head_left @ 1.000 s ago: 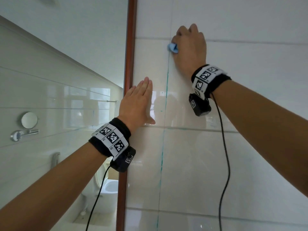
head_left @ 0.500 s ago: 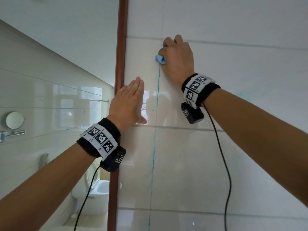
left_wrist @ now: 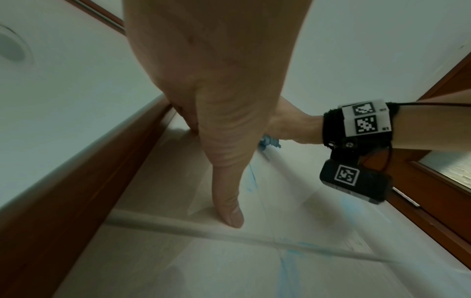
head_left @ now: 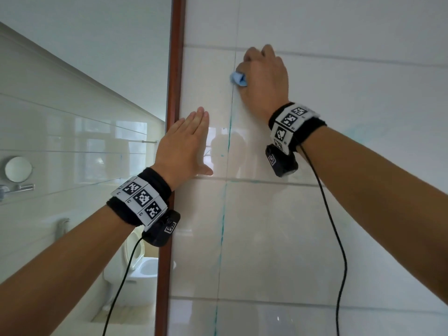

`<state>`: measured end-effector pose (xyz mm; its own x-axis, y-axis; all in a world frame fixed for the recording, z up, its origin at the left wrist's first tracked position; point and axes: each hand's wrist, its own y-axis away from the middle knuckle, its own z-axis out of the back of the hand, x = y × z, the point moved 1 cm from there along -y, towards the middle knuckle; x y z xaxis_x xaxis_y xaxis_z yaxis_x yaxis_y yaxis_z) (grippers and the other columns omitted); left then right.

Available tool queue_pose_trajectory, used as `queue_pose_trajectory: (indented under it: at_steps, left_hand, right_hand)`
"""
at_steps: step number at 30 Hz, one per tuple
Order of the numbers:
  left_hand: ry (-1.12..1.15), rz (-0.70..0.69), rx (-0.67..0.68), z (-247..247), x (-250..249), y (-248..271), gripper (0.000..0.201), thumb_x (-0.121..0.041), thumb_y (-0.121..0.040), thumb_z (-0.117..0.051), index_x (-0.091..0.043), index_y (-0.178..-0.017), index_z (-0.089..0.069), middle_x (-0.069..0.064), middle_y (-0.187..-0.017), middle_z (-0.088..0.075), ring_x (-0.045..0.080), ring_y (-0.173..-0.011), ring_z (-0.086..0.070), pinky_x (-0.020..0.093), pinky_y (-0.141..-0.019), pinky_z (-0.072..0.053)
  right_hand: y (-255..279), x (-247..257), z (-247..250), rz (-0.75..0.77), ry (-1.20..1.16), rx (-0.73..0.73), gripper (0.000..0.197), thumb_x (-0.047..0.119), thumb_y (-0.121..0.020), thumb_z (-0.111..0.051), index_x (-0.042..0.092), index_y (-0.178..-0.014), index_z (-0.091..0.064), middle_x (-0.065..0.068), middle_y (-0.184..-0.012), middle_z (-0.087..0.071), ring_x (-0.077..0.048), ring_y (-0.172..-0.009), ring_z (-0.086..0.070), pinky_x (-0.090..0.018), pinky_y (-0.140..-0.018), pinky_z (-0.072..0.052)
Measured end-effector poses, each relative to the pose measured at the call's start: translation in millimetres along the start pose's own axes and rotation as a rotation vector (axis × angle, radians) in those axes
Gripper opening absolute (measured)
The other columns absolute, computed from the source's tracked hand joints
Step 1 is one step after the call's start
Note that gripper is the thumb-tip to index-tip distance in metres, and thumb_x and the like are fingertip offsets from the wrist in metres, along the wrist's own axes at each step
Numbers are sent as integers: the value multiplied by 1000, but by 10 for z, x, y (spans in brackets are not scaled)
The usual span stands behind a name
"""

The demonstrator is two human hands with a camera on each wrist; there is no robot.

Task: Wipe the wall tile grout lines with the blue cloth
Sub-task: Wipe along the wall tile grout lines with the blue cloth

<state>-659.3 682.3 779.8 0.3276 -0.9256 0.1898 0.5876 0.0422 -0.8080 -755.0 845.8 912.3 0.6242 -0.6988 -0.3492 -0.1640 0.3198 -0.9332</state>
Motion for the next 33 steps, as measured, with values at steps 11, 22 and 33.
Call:
queue_pose_trajectory:
  at_steps: [11,22,33]
  left_hand:
    - [20,-5,-11,-21,-30,76,130,-58,-79,-83,-9,-166,1,8,-176,2,22,-162,-4,36,-130,-4]
    - [23,-20,-55,-126,17,92,127,-56,-80,-83,-8,-167,-4,9,-175,-3,22,-162,-9,35,-130,-5]
    - [-3,-26,-42,-137,30,87,127,-57,-79,-83,-8,-166,-4,10,-175,-5,24,-161,-11,36,-129,-8]
  right_hand:
    - [811,147,-69,315,12,33,12,4,-72,-69,14,-77,-74,-5,-94,-66,-33,-85,-58,-34,-64,-35]
    - [1110,394,-185,171,-58,-59,14,1,-71,-70,13,-77,-73,-4,-97,-67,-31,-87,-59,-35,-67,-40]
    - [617,206,-76,73,-32,-50,16,7,-80,-60,14,-75,-73,-6,-95,-66,-32,-92,-59,-33,-68,-33]
